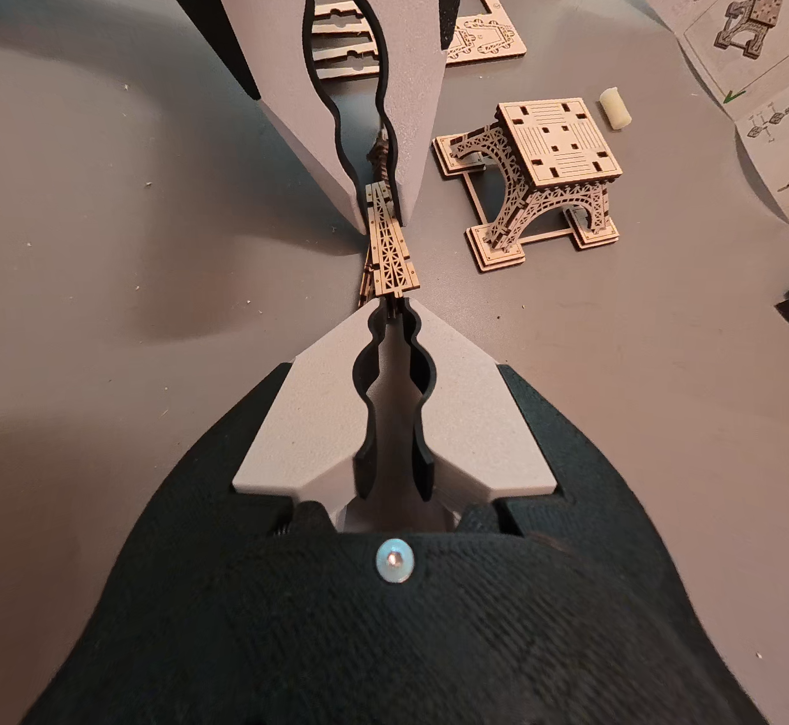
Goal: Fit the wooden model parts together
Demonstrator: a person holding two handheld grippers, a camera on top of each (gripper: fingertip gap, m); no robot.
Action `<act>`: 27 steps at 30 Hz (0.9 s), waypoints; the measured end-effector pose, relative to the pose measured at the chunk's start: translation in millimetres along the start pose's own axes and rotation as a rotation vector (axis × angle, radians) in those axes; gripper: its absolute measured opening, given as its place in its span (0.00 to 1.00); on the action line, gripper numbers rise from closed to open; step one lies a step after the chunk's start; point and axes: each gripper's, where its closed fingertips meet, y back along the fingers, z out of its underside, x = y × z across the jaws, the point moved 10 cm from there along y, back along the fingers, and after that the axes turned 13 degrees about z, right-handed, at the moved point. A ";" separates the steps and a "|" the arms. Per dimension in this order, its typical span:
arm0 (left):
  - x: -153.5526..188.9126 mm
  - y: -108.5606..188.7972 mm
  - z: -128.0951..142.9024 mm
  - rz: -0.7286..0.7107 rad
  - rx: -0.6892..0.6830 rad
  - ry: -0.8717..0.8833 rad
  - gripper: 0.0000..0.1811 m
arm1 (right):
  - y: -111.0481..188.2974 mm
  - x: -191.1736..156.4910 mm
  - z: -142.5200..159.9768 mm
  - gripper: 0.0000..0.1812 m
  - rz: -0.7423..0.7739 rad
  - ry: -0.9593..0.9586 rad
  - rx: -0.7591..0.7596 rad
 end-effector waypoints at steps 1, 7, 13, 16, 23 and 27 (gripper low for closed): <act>-0.8 0.6 0.8 -0.001 0.004 -0.015 0.06 | -0.2 0.3 0.0 0.03 -0.005 -0.005 -0.001; -5.7 9.0 5.9 0.062 0.081 -0.114 0.06 | -0.9 2.8 0.0 0.02 -0.040 -0.035 -0.008; -20.5 13.1 5.0 0.210 0.128 -0.167 0.06 | -0.9 2.6 0.0 0.02 -0.046 -0.035 -0.008; -27.2 19.9 2.0 0.238 0.213 -0.144 0.06 | -1.0 2.8 -0.1 0.02 -0.048 -0.037 -0.009; -25.6 4.8 8.7 0.288 0.205 -0.128 0.06 | -1.3 3.3 0.0 0.02 -0.054 -0.042 -0.010; -21.6 2.8 8.4 0.275 0.176 -0.139 0.06 | -1.2 3.1 0.0 0.02 -0.051 -0.040 -0.010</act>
